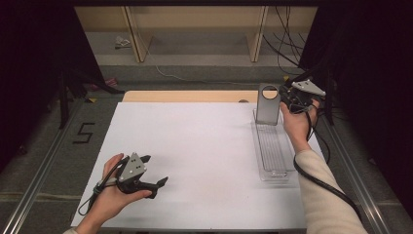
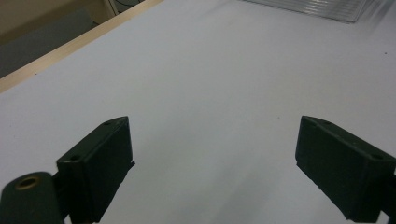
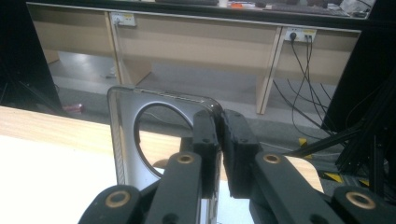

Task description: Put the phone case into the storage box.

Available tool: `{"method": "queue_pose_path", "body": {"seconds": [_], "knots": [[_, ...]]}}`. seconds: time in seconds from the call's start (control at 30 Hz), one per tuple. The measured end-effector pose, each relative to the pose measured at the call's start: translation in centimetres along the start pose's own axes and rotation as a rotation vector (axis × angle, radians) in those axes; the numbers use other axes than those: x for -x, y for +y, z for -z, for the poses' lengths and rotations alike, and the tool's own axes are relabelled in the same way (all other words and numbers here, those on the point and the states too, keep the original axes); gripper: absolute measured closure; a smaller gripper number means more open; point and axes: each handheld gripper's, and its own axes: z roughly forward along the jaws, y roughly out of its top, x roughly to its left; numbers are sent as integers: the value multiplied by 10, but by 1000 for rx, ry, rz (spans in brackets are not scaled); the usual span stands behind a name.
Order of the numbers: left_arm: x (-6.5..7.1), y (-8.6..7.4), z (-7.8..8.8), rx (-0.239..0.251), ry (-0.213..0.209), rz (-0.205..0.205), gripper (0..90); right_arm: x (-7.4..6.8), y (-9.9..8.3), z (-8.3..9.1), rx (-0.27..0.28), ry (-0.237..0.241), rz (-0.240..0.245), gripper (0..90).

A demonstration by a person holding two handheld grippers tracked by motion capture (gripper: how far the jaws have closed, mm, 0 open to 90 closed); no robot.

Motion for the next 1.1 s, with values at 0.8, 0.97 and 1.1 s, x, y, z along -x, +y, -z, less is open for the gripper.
{"method": "queue_pose_path", "body": {"seconds": [0.8,0.97,1.1], "knots": [[0,1,1,2,3,0,105,-1,-2,-1,-6,-5,1,846],[0,1,1,1,3,-1,105,-1,-4,-2,-11,-4,5,845],[-1,1,1,2,3,0,106,-1,-4,-3,-14,-6,4,845]]}}
